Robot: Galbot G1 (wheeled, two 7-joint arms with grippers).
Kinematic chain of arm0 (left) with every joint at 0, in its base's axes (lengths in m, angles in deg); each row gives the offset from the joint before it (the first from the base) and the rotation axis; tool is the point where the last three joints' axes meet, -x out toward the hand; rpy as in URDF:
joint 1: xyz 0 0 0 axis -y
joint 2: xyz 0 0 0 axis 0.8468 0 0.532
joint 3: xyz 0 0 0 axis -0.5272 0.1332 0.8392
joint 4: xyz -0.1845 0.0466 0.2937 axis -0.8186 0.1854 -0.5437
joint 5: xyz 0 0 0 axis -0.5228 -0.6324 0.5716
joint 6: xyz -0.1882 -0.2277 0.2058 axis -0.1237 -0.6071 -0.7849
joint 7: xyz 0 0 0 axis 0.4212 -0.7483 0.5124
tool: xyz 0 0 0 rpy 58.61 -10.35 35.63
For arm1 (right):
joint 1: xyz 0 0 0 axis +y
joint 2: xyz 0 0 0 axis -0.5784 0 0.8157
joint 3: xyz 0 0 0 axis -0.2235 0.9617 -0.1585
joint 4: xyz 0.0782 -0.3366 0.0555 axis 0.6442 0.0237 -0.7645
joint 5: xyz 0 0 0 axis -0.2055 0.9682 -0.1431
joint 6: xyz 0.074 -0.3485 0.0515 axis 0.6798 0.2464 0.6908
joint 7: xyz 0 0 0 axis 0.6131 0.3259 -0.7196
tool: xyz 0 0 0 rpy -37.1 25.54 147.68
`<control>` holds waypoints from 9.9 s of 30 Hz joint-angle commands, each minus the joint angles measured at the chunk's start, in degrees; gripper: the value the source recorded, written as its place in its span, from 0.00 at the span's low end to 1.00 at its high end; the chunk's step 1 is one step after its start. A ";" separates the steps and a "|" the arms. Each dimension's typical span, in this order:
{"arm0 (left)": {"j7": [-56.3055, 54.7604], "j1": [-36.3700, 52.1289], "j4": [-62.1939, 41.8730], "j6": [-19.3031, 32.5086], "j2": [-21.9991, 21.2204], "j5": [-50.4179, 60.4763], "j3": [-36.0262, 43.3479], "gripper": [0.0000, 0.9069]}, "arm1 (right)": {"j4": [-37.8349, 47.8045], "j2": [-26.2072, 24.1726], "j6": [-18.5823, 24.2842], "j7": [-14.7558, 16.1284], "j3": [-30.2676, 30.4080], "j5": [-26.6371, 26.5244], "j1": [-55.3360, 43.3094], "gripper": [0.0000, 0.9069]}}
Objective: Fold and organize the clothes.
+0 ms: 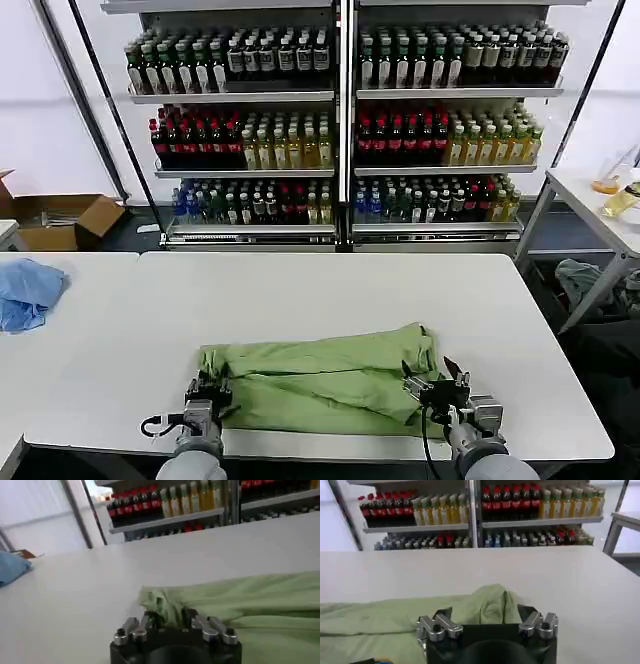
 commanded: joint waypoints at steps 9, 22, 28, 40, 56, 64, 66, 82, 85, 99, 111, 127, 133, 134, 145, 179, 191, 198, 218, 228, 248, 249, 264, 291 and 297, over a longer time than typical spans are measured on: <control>-1.28 3.85 2.38 -0.35 3.23 9.69 -6.68 0.02 | -0.90 -1.21 0.22 -0.24 -0.24 -0.21 0.20 1.00; 1.11 7.78 6.95 2.16 5.58 14.96 -8.43 0.02 | -1.70 -2.87 0.08 -0.58 0.20 -0.76 -0.74 1.00; 4.08 6.44 17.09 0.83 5.05 -15.56 -5.53 0.02 | -1.85 -2.89 0.15 -0.55 0.06 -0.69 -0.27 1.00; 0.80 4.05 20.35 1.81 -0.04 -47.53 3.19 0.02 | -2.11 -2.26 0.16 -0.59 -0.16 -0.53 -0.37 1.00; -0.68 7.50 5.51 2.53 -6.45 -39.30 12.34 0.09 | -2.84 -1.27 0.19 -0.59 -1.12 -0.32 0.56 1.00; 2.05 9.91 1.55 3.97 -8.88 -37.39 13.07 1.00 | -2.95 -0.66 0.27 -0.53 -0.92 0.02 0.68 1.00; 3.70 9.62 2.25 4.19 -8.76 -37.30 13.18 1.00 | -3.01 -0.59 0.31 -0.47 -0.93 0.04 0.78 1.00; 4.95 3.26 7.03 6.15 -2.50 -9.47 2.01 1.00 | -3.33 -1.03 0.84 0.00 -1.40 -0.35 0.57 1.00; 4.67 2.58 6.37 4.46 -1.74 -6.44 0.39 1.00 | -3.19 -0.99 0.90 0.05 -1.19 -0.37 0.29 1.00; 4.11 4.19 0.61 -1.26 -1.90 -4.52 0.14 1.00 | -2.88 -1.37 0.78 -0.06 -0.74 -0.64 -0.56 1.00; 4.06 4.46 -0.28 -1.33 -2.25 -19.54 0.13 0.42 | -3.44 -1.40 0.62 -0.19 -0.99 -0.65 -0.14 1.00; 4.42 4.72 0.59 -1.21 -4.38 -33.51 -1.17 0.03 | -4.09 -1.01 0.67 -0.31 -1.67 -0.59 0.75 1.00; 1.60 5.91 4.69 -1.05 -3.17 -33.92 -5.57 0.03 | -4.39 -1.02 0.67 -0.43 -1.67 -0.57 0.84 1.00; 1.05 6.20 5.81 -0.89 -2.63 -33.32 -6.44 0.03 | -4.43 -1.11 0.66 -0.43 -1.69 -0.59 0.82 1.00; 0.44 8.65 16.00 -0.66 6.44 -19.72 -17.20 0.03 | -4.89 -1.86 0.53 -0.75 -1.34 -0.77 0.03 1.00; 8.51 9.37 -3.23 2.34 -11.32 12.85 23.14 0.03 | -7.07 0.20 0.70 -0.71 -2.57 1.12 3.49 1.00; 6.25 18.22 -14.70 7.47 -15.08 -2.04 23.61 0.31 | -6.16 0.17 0.91 -0.45 -2.82 1.00 2.76 1.00; 7.28 26.51 -21.81 12.10 -15.19 -5.69 22.96 1.00 | -5.14 0.28 0.96 -0.36 -2.44 1.19 1.69 1.00; 8.82 10.85 3.65 21.78 -5.08 0.78 7.59 1.00 | 8.06 2.11 2.29 -1.37 6.16 -10.84 -15.85 1.00; 8.72 5.51 6.07 23.25 -4.69 0.82 2.58 1.00 | 23.13 8.00 -0.89 -6.05 14.99 -27.53 -31.17 1.00; 8.77 3.68 7.22 23.79 -3.77 -0.33 1.84 1.00 | 34.24 13.97 -0.25 -8.52 16.56 -37.13 -37.82 0.00; 8.76 3.70 7.11 23.83 -3.73 -0.41 1.85 1.00 | 34.40 13.98 -0.26 -8.22 16.51 -37.20 -37.96 0.00; 8.85 4.41 6.08 24.22 -3.37 -1.60 1.71 1.00 | 39.45 10.43 2.12 -0.25 15.61 -20.91 -39.96 0.00; 10.12 4.66 5.35 23.92 -3.33 -1.51 4.25 1.00 | 19.18 1.72 27.68 4.56 5.95 21.98 -14.49 1.00; 10.90 4.05 6.31 23.28 -2.54 -2.15 4.48 1.00 | 8.38 1.46 27.46 7.07 -0.05 17.55 -5.42 1.00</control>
